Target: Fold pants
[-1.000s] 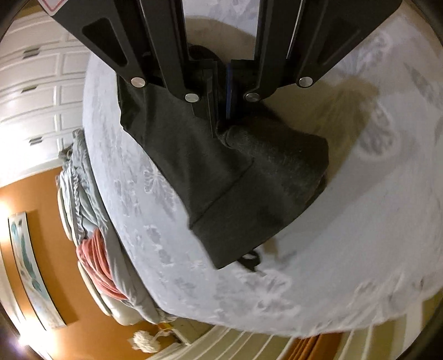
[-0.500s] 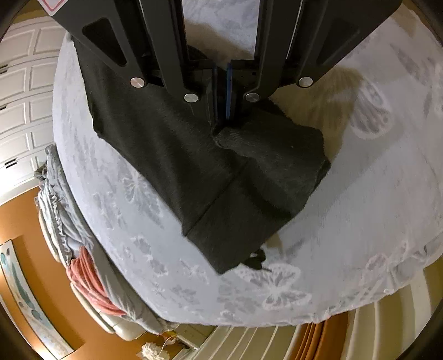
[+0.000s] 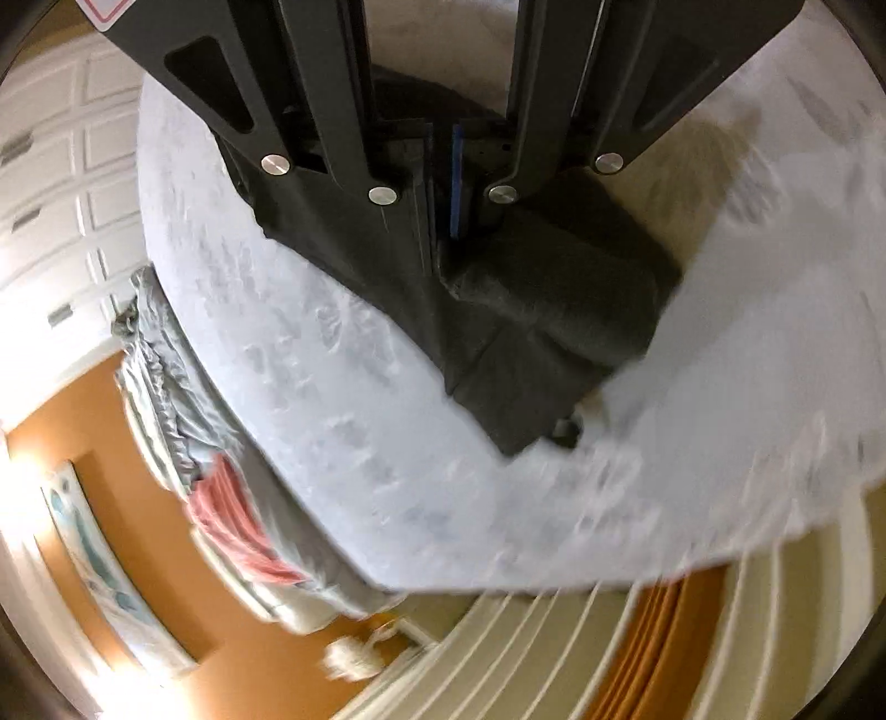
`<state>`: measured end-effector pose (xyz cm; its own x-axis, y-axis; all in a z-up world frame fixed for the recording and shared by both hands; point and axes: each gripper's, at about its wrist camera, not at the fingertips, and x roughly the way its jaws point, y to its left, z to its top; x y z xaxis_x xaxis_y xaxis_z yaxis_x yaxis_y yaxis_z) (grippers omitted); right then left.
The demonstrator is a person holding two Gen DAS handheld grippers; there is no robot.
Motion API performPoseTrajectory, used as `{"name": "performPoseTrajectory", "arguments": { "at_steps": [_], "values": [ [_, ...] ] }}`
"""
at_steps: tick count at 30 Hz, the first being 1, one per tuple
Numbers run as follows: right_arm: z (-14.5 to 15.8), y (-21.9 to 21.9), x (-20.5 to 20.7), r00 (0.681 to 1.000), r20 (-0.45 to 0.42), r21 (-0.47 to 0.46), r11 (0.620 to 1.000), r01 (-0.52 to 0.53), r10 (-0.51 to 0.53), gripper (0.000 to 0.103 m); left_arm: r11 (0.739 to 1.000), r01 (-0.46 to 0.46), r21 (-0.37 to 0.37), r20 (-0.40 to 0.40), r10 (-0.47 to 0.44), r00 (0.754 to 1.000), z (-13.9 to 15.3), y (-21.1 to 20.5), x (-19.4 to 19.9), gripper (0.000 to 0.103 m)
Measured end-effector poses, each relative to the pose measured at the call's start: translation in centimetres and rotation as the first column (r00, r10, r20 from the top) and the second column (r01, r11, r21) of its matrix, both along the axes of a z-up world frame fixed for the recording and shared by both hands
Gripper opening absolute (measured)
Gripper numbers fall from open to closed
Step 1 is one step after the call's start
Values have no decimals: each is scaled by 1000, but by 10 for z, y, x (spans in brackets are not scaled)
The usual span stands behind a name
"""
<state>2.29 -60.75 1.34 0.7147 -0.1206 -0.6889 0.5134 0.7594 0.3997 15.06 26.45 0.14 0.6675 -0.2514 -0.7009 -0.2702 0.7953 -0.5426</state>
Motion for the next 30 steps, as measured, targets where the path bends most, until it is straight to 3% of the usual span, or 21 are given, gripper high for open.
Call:
{"name": "performPoseTrajectory", "arguments": {
  "at_steps": [1,2,4,5,7,8,9,13,15,16,17,19,21,22,24,25,28,30],
  "values": [
    [-17,-4,2,996,-89,-9,1000,16,-16,5,999,0,47,-38,2,999,-6,1,5,3],
    [-31,-8,3,989,-148,7,1000,28,-27,8,998,18,68,-133,-9,991,-25,3,15,3],
    [-59,-14,4,964,-266,64,997,35,-17,9,1000,14,-19,-216,-18,976,-49,14,19,4],
    [-55,-13,1,967,-253,52,998,34,-20,9,996,-19,-86,-188,3,982,-47,23,13,8],
    [-35,-9,-9,972,-227,-10,998,56,-56,24,993,-30,-110,-126,16,992,-31,32,3,10],
    [-29,-7,-13,976,-203,-23,997,71,-74,45,993,-19,-117,-100,7,995,-23,36,-2,12],
    [-21,-5,-19,980,-174,-32,995,97,-101,59,992,-9,-125,-100,-3,995,-21,37,-4,13],
    [12,19,-18,991,-83,-68,992,103,-108,59,984,-24,-178,-173,-7,985,-31,42,-9,15],
    [31,47,-5,999,-36,-98,995,28,-31,59,983,-17,-182,-168,-14,986,-28,38,-10,27],
    [37,63,5,1000,-21,-110,994,-22,20,59,983,-6,-186,-165,-25,986,-27,35,-8,47],
    [43,86,16,996,-13,-128,988,-92,91,59,980,-1,-198,-164,-32,986,-33,36,-8,60],
    [48,136,42,970,-37,-175,955,-242,239,63,980,-23,-200,-173,-12,985,-39,24,-1,58],
    [47,182,64,934,-69,-223,907,-358,351,63,995,-11,-96,-134,-2,991,-28,8,4,7],
    [46,202,71,918,-77,-248,885,-395,389,62,1000,17,6,-78,-16,997,-10,-3,5,1],
    [44,250,88,869,-80,-278,826,-490,488,62,995,36,91,67,-42,997,19,-15,-3,2],
    [40,276,100,832,-84,-278,789,-548,548,62,992,23,123,76,-33,997,23,-17,-3,13],
    [29,328,127,760,-109,-256,720,-645,641,62,983,-26,180,-107,46,993,0,-12,7,14],
    [21,370,149,709,-147,-265,663,-700,690,59,993,-55,109,-203,76,976,-15,-2,1,18]
  ]
}}
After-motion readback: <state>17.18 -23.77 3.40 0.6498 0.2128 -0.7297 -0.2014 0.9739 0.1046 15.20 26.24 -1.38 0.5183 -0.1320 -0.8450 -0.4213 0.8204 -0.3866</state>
